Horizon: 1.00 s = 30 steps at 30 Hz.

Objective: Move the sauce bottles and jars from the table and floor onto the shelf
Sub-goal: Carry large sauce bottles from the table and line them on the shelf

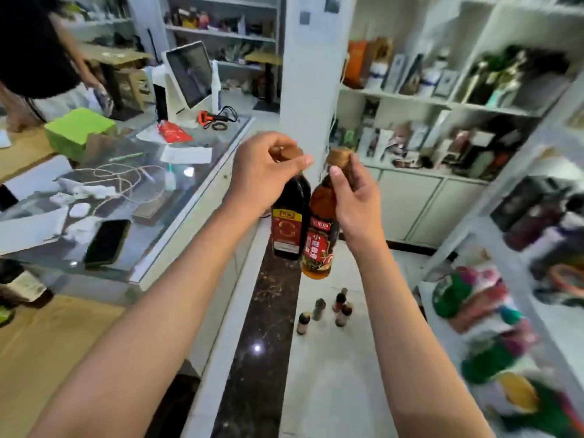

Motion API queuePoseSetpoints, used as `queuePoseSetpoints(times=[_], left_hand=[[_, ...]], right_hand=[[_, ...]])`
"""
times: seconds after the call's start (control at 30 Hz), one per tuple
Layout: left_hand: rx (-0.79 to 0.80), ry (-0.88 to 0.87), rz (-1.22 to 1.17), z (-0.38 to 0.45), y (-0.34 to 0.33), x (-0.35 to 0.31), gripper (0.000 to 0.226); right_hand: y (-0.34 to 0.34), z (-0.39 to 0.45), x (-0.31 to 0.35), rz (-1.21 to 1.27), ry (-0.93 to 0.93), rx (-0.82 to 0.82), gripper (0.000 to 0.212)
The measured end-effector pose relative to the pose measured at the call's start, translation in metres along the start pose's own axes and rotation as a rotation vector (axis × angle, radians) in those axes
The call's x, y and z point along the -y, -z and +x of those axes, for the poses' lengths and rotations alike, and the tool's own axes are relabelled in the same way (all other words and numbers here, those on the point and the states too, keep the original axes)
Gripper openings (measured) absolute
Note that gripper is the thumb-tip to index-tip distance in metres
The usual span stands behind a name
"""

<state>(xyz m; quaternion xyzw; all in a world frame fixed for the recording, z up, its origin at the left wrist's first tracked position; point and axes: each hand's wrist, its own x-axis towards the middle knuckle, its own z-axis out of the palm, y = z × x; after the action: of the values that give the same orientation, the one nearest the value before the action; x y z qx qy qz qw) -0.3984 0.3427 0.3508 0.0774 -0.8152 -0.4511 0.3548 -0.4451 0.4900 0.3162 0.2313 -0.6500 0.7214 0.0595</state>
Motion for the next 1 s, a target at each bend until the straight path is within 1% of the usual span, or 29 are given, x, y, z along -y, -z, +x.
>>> queuePoseSetpoints(times=[0.1,0.2,0.3,0.4,0.5,0.67,0.77,0.87,1.0], left_hand=[[0.035,-0.052,-0.059,0.003,-0.075,-0.037,0.037],[0.092,-0.092,-0.148,0.006,-0.150,-0.076,0.035],[0.138,-0.152,-0.229,0.008,-0.214,-0.118,0.035],[0.209,-0.201,-0.293,0.010,-0.269,-0.161,0.029],[0.279,-0.242,-0.394,0.016,-0.325,-0.198,0.033],[0.344,-0.304,-0.519,0.024,-0.405,-0.245,0.031],[0.365,-0.326,-0.626,0.035,-0.448,-0.267,0.035],[0.394,-0.340,-0.734,0.056,-0.488,-0.288,0.044],[0.415,-0.335,-0.865,0.096,-0.532,-0.316,0.050]], right_hand=[[0.081,0.011,0.012,-0.058,0.051,-0.071,0.021],[0.160,0.019,0.023,-0.153,0.100,-0.135,0.020],[0.227,0.027,0.036,-0.204,0.095,-0.230,0.022],[0.287,0.032,0.053,-0.260,0.100,-0.339,0.029],[0.339,0.035,0.068,-0.330,0.137,-0.432,0.023],[0.402,0.049,0.086,-0.408,0.189,-0.564,0.014],[0.429,0.065,0.096,-0.466,0.192,-0.670,0.019],[0.454,0.094,0.101,-0.483,0.205,-0.765,0.023],[0.480,0.145,0.109,-0.500,0.254,-0.859,0.020]])
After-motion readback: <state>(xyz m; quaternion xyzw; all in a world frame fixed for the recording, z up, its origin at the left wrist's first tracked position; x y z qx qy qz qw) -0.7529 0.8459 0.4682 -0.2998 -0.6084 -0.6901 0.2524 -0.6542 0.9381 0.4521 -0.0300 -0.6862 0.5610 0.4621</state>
